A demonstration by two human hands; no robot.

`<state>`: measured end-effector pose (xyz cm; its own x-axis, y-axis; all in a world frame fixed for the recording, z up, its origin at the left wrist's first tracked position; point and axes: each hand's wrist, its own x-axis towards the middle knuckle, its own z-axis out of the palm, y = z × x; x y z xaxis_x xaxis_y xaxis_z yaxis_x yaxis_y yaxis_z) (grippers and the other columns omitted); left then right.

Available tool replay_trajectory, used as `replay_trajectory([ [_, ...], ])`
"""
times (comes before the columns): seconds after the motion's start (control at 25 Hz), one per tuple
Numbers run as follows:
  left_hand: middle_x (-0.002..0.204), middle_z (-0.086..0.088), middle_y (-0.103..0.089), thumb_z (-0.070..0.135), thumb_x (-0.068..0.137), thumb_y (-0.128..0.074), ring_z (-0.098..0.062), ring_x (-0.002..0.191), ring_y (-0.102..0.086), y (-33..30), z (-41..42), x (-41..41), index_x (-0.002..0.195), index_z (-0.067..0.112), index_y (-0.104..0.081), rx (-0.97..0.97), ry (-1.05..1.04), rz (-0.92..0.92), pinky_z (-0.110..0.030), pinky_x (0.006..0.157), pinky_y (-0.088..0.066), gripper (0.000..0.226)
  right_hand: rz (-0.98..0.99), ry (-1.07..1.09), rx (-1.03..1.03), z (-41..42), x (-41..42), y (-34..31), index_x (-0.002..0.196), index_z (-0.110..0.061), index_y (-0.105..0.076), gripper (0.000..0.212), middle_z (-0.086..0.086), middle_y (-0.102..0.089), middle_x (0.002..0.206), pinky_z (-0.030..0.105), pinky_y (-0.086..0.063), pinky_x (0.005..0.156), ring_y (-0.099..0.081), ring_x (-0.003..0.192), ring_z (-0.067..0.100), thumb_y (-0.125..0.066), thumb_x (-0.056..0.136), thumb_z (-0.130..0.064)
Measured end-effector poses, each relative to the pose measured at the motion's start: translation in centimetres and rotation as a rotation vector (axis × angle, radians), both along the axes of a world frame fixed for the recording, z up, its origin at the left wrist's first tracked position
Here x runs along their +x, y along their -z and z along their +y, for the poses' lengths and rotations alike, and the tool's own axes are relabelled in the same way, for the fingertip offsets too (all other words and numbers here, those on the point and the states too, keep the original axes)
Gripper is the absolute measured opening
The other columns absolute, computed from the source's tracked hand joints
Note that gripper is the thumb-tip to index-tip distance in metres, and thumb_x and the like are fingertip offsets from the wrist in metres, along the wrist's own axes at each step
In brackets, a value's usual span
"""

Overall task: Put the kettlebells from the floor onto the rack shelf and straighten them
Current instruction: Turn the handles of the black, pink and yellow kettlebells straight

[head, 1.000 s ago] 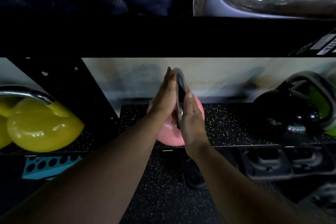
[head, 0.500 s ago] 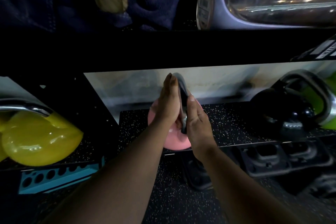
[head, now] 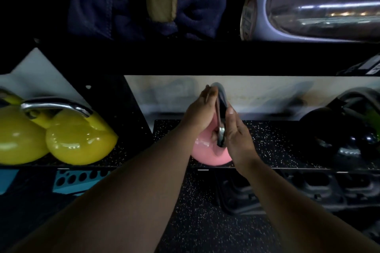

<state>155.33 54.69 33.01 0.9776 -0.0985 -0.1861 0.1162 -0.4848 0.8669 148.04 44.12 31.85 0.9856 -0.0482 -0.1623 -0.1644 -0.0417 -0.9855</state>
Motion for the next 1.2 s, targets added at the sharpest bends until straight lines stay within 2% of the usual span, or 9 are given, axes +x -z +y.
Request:
replay_trajectory([
  [0.08, 0.137, -0.008, -0.062, 0.058, 0.102, -0.026, -0.026, 0.123, -0.06, -1.1, 1.5, -1.3, 0.142, 0.027, -0.049, 0.164, 0.061, -0.049, -0.035, 0.096, -0.045, 0.055, 0.009, -0.032, -0.122, -0.7, 0.3, -0.6, 0.139, -0.034, -0.05, 0.046, 0.003, -0.069, 0.116, 0.031, -0.051, 0.085, -0.064, 0.101, 0.015, -0.035, 0.1, -0.054],
  [0.16, 0.118, -0.007, -0.07, 0.048, 0.102, -0.04, -0.024, 0.103, -0.067, -1.7, 4.2, -2.6, 0.126, 0.021, -0.061, 0.368, 0.153, -0.144, -0.033, 0.082, -0.049, 0.042, -0.04, 0.023, -0.375, -1.6, 0.9, -2.0, 0.141, -0.034, -0.046, 0.046, 0.003, -0.064, 0.12, 0.034, -0.05, 0.086, -0.059, 0.108, 0.019, -0.046, 0.097, -0.048],
  [0.28, 0.115, 0.0, -0.069, 0.036, 0.095, -0.052, -0.021, 0.108, -0.062, -1.2, 8.7, -3.9, 0.115, 0.02, -0.066, 0.637, 0.218, -0.253, -0.039, 0.095, -0.046, 0.029, -0.282, 0.034, -0.866, -1.6, 1.8, -4.4, 0.131, -0.025, -0.053, 0.046, 0.007, -0.06, 0.115, 0.045, -0.046, 0.088, -0.049, 0.108, 0.028, -0.061, 0.086, -0.032],
  [0.4, 0.113, 0.005, -0.069, 0.033, 0.093, -0.052, -0.02, 0.111, -0.057, -0.8, 12.5, -4.5, 0.109, 0.022, -0.069, 0.739, 0.16, -0.365, -0.036, 0.097, -0.036, 0.025, -0.416, -0.104, -1.115, 0.7, 1.7, -5.7, 0.124, -0.021, -0.058, 0.045, 0.01, -0.06, 0.116, 0.039, -0.038, 0.081, -0.048, 0.105, 0.032, -0.065, 0.08, -0.027],
  [0.6, 0.093, 0.005, -0.068, 0.027, 0.084, -0.056, -0.021, 0.097, -0.059, -1.7, 19.9, -6.6, 0.088, 0.022, -0.07, 0.707, 0.187, -0.622, -0.034, 0.083, -0.045, 0.015, -0.482, -0.208, -1.071, 11.0, -0.1, -4.8, 0.114, -0.024, -0.061, 0.034, 0.002, -0.063, 0.103, 0.038, -0.045, 0.085, -0.054, 0.103, 0.027, -0.054, 0.083, -0.035],
  [0.8, 0.095, 0.004, -0.067, 0.031, 0.083, -0.055, -0.025, 0.1, -0.059, -2.7, 31.9, -8.9, 0.091, 0.023, -0.069, 0.761, 0.106, -0.709, -0.041, 0.084, -0.047, 0.019, -0.488, -0.272, -0.983, 23.4, -1.9, -4.4, 0.1, -0.027, -0.063, 0.024, -0.003, -0.067, 0.092, 0.04, -0.054, 0.068, -0.064, 0.088, 0.023, -0.048, 0.084, -0.038],
  [0.96, 0.119, -0.003, -0.056, 0.043, 0.089, -0.052, -0.029, 0.114, -0.05, -3.0, 43.1, -8.2, 0.12, 0.022, -0.06, 0.814, -0.094, -0.585, -0.044, 0.093, -0.045, 0.039, -0.53, -0.262, -0.886, 33.4, -1.1, -5.2, 0.108, -0.024, -0.061, 0.022, 0.0, -0.062, 0.094, 0.036, -0.054, 0.068, -0.064, 0.081, 0.022, -0.053, 0.091, -0.037],
  [1.04, 0.128, -0.004, -0.05, 0.051, 0.09, -0.05, -0.03, 0.117, -0.048, -2.8, 45.4, -7.2, 0.129, 0.022, -0.052, 0.75, -0.192, -0.482, -0.045, 0.093, -0.046, 0.049, -0.499, -0.227, -0.873, 36.6, 0.6, -5.2, 0.122, -0.016, -0.057, 0.036, 0.008, -0.056, 0.11, 0.035, -0.05, 0.079, -0.06, 0.097, 0.028, -0.058, 0.093, -0.035],
  [1.2, 0.148, -0.01, -0.036, 0.065, 0.09, -0.049, -0.035, 0.13, -0.047, -1.5, 45.3, -5.6, 0.147, 0.021, -0.032, 0.277, -0.354, -0.198, -0.045, 0.096, -0.048, 0.074, -0.238, -0.217, -0.905, 39.5, 4.5, -3.6, 0.136, -0.017, -0.046, 0.054, 0.018, -0.048, 0.13, 0.042, -0.042, 0.096, -0.045, 0.122, 0.037, -0.052, 0.094, -0.05],
])
